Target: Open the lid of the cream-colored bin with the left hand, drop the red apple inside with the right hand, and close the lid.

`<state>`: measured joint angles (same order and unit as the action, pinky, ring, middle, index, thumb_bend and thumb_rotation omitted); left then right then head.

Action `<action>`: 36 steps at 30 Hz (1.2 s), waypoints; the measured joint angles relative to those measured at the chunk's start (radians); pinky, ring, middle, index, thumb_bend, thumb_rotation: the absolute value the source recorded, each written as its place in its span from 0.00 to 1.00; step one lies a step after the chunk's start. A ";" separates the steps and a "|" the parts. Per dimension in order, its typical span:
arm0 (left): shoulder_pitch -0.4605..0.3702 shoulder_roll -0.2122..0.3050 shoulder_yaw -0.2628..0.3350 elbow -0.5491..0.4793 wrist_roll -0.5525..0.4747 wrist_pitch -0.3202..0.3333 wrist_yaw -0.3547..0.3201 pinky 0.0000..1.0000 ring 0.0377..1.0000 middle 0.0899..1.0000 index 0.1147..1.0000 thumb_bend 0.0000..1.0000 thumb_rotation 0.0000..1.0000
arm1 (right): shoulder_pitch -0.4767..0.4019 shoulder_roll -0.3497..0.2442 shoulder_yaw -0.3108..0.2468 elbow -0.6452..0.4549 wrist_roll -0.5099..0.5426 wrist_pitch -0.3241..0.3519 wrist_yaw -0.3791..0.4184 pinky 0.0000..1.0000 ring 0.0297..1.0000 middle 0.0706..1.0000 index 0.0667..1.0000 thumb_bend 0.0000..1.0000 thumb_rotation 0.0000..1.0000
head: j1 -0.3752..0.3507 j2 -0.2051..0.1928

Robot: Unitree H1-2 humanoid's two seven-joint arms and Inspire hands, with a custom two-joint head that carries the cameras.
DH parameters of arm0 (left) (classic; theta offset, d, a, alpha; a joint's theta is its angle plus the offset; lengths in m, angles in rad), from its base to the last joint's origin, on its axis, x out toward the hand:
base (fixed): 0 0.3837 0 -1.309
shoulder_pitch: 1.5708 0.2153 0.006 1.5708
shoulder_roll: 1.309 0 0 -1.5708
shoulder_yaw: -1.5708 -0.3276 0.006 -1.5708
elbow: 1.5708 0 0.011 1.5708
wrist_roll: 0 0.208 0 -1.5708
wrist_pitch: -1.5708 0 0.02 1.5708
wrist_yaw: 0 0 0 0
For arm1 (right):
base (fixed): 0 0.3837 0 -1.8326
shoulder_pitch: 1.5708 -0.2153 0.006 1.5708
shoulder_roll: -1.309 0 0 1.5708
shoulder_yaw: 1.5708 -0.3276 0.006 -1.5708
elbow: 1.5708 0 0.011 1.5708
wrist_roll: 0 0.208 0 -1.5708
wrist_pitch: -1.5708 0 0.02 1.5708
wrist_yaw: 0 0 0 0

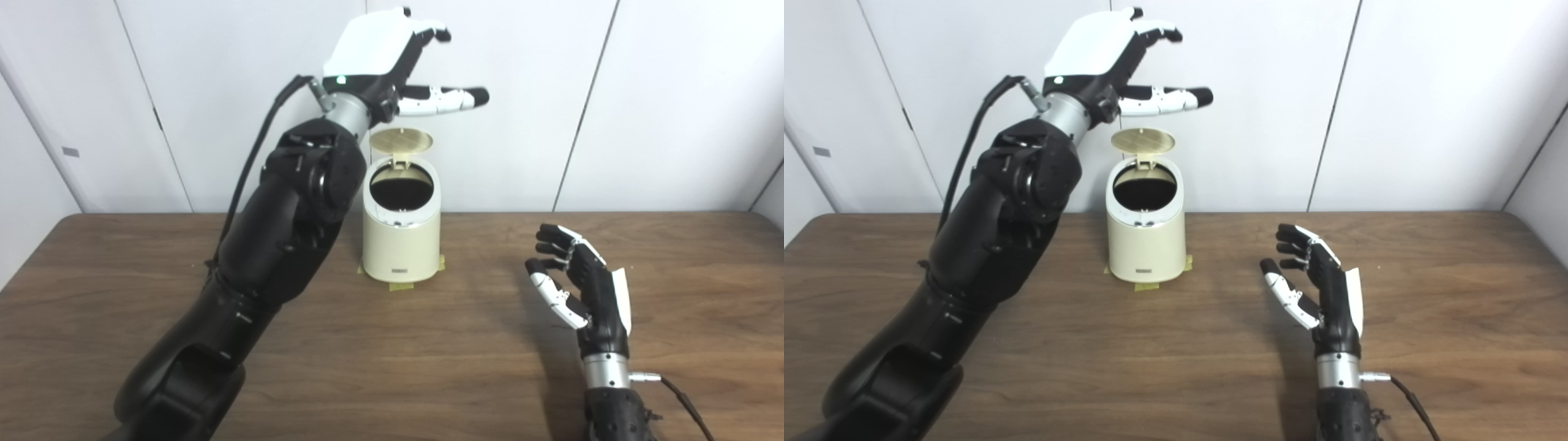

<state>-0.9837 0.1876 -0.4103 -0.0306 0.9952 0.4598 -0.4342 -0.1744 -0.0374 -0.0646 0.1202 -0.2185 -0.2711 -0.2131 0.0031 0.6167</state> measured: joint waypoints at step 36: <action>0.073 -0.013 -0.038 0.152 0.196 -0.005 -0.131 1.00 1.00 0.91 0.81 1.00 0.98 | 0.009 0.002 0.018 -0.011 0.034 0.031 0.026 0.61 0.69 0.70 0.69 0.26 0.40 | -0.005 -0.005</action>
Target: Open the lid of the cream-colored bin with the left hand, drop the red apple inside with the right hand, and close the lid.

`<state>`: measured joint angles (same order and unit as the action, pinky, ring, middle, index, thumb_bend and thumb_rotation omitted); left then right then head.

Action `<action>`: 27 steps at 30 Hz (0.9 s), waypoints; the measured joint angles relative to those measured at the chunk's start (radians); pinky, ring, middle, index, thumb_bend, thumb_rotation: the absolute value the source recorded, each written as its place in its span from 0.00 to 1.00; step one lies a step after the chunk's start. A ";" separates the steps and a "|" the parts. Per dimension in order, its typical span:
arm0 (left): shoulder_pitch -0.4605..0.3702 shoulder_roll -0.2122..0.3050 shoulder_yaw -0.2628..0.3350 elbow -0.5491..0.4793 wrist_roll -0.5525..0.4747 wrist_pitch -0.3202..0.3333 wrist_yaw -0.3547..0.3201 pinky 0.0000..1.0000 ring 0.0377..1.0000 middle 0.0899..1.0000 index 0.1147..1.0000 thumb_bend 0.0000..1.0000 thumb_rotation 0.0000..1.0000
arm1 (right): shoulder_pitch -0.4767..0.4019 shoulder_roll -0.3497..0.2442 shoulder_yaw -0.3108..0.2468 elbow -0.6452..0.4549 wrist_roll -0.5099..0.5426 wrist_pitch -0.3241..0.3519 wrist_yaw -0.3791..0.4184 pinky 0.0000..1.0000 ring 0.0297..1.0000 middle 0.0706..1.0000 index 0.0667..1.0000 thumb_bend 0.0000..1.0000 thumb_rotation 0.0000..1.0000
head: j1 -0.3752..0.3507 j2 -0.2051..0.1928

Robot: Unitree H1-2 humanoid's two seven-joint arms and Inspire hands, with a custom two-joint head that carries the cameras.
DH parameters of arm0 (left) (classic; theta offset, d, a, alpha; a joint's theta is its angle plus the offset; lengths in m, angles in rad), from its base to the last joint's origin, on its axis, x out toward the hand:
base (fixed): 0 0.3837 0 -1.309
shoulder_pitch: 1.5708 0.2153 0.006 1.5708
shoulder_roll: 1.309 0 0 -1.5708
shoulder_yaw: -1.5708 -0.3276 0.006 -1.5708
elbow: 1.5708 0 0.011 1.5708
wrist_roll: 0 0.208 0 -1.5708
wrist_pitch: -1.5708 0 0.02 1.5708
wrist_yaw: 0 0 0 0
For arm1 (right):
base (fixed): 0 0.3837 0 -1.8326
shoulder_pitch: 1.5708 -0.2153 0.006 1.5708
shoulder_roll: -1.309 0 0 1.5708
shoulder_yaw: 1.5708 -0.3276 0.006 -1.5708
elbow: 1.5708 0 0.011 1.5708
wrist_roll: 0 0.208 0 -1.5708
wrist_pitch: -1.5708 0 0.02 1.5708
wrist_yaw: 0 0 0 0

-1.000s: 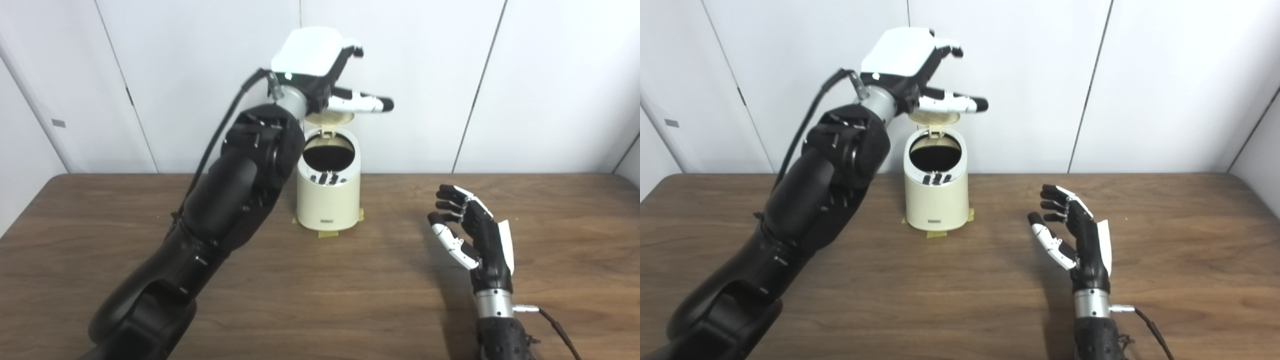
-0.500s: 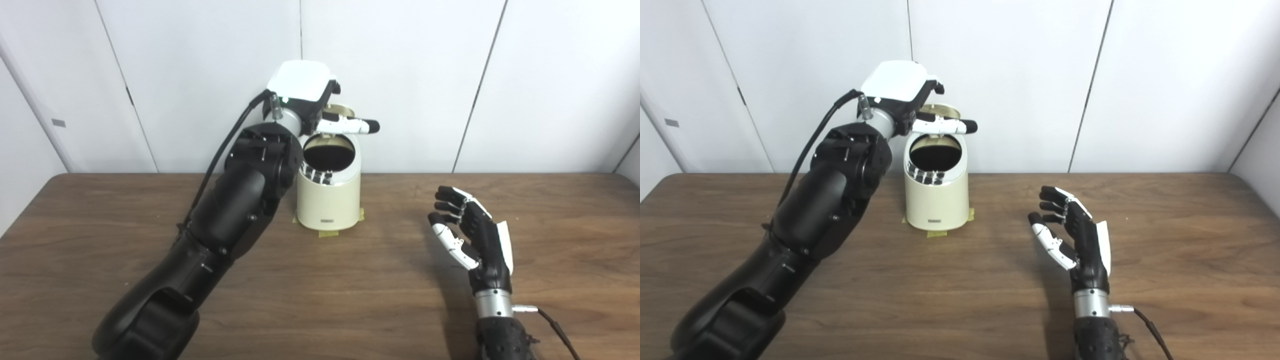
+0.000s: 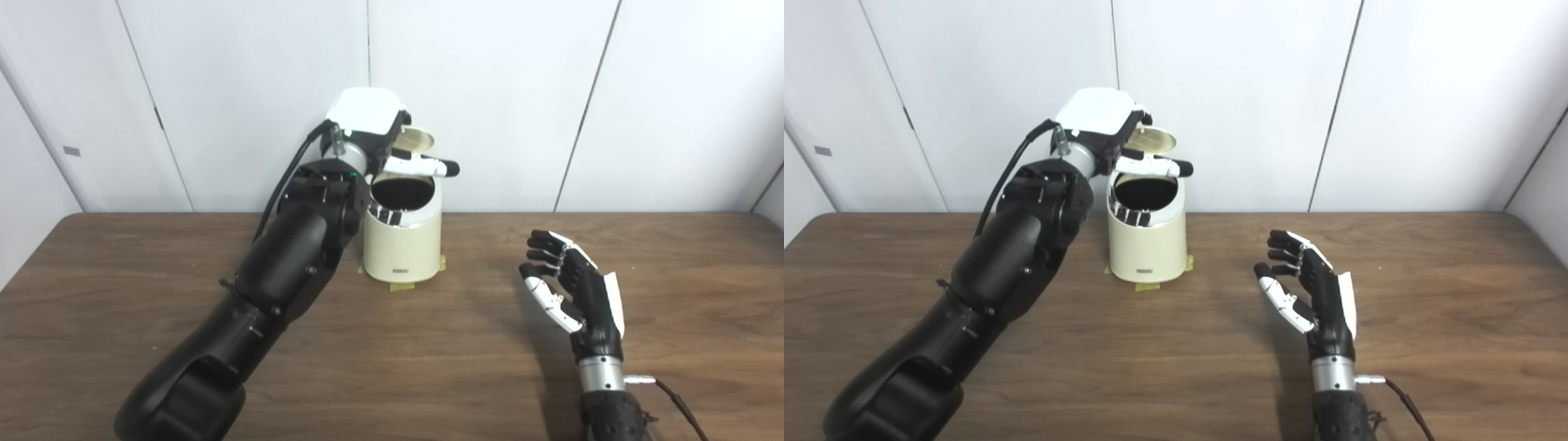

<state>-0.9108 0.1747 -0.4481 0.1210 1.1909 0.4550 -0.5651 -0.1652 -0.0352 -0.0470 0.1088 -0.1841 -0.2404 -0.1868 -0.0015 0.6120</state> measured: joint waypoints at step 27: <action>0.150 0.030 -0.061 -0.167 0.089 -0.115 -0.066 1.00 0.99 0.83 0.80 0.99 0.96 | 0.002 0.011 0.013 -0.004 -0.035 0.008 -0.006 0.60 0.68 0.69 0.68 0.27 0.42 | -0.005 0.011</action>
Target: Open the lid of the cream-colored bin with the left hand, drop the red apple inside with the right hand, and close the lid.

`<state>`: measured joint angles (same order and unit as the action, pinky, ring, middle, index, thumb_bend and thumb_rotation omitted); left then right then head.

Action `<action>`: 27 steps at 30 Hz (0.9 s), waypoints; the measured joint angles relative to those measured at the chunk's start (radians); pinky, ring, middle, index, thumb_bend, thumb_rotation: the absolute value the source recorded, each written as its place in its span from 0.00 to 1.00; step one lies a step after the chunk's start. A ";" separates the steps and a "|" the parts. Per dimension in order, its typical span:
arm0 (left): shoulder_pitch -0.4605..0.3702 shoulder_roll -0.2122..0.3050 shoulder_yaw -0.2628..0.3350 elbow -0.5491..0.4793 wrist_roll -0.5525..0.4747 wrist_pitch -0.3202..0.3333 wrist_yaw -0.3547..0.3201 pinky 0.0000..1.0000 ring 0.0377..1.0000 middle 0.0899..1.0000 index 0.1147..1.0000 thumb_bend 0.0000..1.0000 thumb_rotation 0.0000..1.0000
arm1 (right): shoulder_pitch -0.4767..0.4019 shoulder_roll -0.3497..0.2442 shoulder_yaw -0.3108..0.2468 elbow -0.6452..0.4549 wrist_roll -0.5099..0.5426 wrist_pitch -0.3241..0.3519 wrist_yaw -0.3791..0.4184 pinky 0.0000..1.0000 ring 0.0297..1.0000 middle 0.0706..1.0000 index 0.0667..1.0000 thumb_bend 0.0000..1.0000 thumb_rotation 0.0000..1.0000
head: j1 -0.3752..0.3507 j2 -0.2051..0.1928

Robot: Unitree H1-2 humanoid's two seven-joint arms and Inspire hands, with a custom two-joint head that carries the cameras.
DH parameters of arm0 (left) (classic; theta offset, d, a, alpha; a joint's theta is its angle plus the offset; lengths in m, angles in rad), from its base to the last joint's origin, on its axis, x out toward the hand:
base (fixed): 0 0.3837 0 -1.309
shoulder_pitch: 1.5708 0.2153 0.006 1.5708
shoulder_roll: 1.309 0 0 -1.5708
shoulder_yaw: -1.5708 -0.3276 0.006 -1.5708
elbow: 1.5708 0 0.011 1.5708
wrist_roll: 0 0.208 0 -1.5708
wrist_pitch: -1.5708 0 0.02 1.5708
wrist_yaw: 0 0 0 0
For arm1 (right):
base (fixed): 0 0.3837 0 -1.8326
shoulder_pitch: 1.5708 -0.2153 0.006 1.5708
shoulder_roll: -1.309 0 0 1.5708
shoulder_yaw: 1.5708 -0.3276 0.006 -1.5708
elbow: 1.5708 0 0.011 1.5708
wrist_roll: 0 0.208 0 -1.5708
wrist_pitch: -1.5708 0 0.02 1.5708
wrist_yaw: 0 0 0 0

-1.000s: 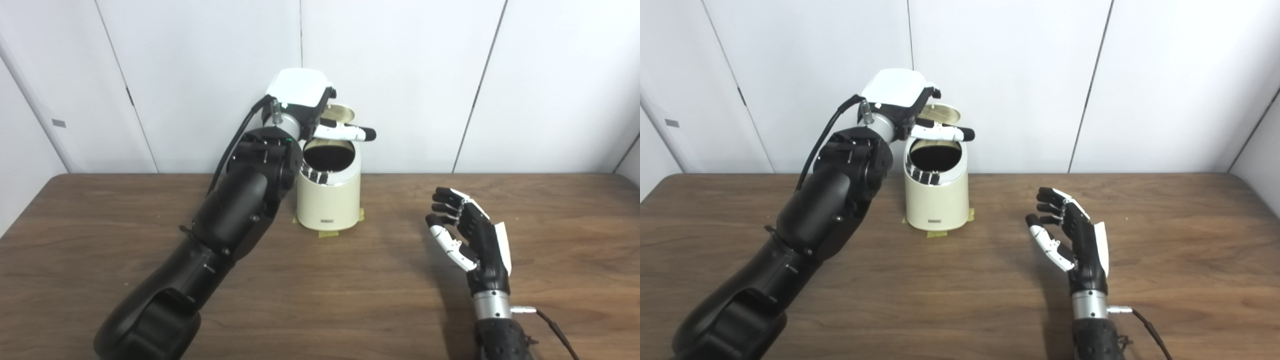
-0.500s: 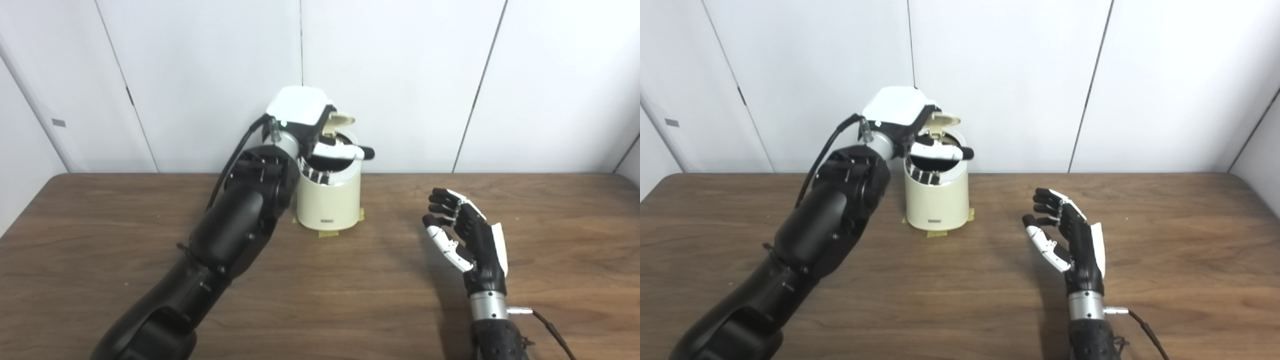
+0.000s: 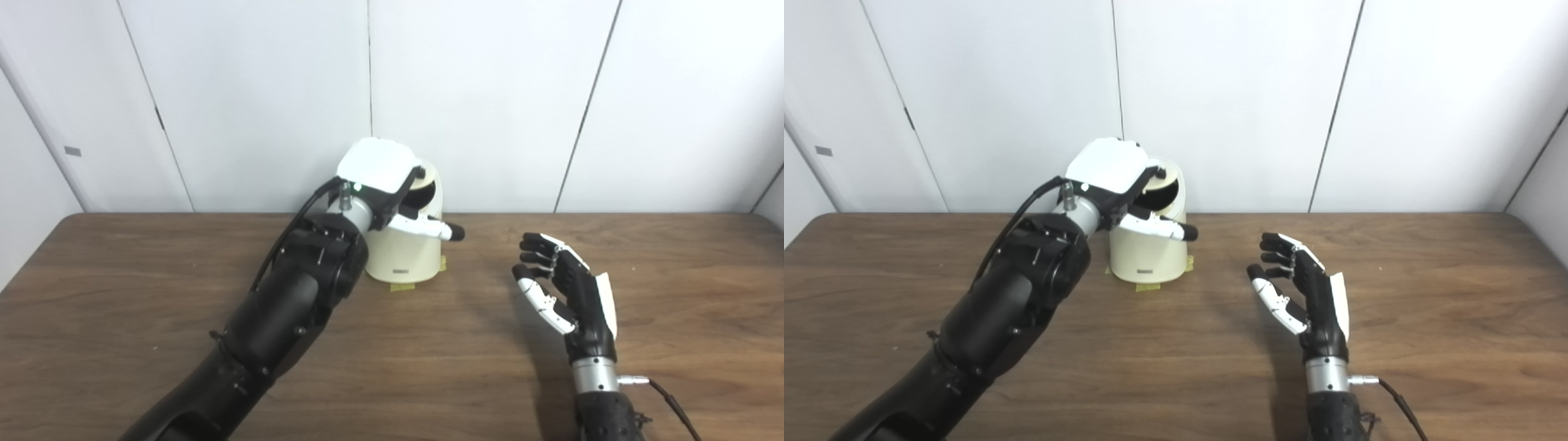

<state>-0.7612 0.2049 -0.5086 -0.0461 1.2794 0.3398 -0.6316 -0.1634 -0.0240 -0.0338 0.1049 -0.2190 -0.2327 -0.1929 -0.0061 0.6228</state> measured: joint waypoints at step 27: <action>0.050 -0.015 0.025 0.093 0.005 -0.042 0.120 1.00 0.94 0.79 0.79 0.97 0.92 | 0.011 0.005 0.002 -0.053 -0.002 0.050 0.002 0.60 0.69 0.70 0.68 0.28 0.40 | -0.015 0.021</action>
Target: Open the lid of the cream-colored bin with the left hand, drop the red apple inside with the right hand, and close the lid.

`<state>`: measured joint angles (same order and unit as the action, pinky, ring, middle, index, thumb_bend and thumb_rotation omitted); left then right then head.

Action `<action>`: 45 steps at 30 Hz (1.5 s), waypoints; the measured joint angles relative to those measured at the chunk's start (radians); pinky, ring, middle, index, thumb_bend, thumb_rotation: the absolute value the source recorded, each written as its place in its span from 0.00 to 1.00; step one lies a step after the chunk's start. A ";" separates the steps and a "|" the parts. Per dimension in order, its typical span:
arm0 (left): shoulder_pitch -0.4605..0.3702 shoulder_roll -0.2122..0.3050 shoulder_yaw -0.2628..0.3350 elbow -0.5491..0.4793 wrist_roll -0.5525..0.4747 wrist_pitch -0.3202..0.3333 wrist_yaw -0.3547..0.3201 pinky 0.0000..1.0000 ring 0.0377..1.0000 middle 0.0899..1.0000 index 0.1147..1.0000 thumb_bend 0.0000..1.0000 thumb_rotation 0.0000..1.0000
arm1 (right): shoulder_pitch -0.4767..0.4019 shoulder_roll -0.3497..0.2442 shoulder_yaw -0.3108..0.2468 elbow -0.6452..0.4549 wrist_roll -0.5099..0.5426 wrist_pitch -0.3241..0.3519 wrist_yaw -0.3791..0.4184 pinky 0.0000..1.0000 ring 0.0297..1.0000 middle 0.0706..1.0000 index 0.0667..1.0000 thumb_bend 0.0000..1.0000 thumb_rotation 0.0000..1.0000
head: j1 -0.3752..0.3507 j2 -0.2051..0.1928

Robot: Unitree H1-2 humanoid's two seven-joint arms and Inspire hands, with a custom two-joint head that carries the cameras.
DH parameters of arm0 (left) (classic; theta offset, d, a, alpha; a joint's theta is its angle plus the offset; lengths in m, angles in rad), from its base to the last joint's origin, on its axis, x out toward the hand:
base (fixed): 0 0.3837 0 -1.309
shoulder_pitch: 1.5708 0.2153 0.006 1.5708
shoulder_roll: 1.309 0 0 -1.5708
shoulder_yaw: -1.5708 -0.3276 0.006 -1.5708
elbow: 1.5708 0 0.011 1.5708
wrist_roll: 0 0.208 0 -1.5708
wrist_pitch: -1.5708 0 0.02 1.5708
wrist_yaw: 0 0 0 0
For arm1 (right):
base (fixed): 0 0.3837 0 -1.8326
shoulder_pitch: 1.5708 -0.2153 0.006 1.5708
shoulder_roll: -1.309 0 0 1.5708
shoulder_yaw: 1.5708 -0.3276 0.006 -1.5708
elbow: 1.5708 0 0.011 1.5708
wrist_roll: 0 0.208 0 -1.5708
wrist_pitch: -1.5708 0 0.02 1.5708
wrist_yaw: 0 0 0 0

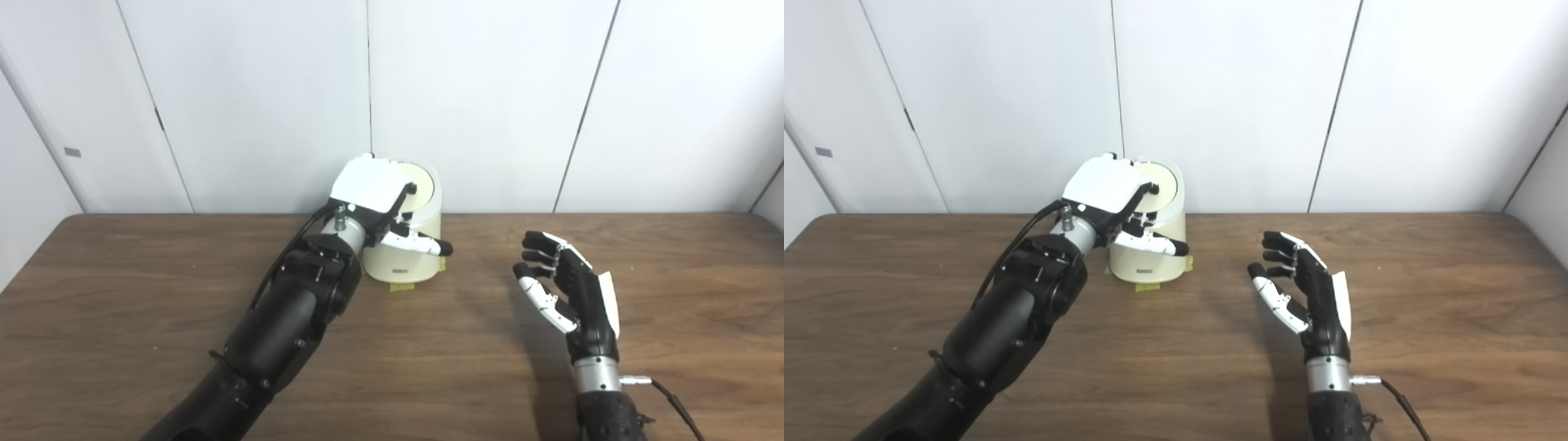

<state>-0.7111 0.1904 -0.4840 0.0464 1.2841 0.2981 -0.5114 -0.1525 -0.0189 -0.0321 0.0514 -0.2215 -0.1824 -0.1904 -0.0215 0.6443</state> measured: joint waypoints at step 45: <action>0.498 -0.067 0.514 -0.112 -1.162 -0.427 0.471 0.66 0.72 0.72 0.70 0.28 0.45 | -0.004 -0.016 -0.039 -0.025 0.080 0.017 0.002 0.58 0.67 0.68 0.66 0.32 0.26 | 0.002 -0.014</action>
<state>-0.2132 0.1231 0.0304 -0.0652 0.1218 -0.1292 -0.0405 -0.1564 -0.0348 -0.0706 0.0261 -0.1417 -0.1651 -0.1887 -0.0200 0.6305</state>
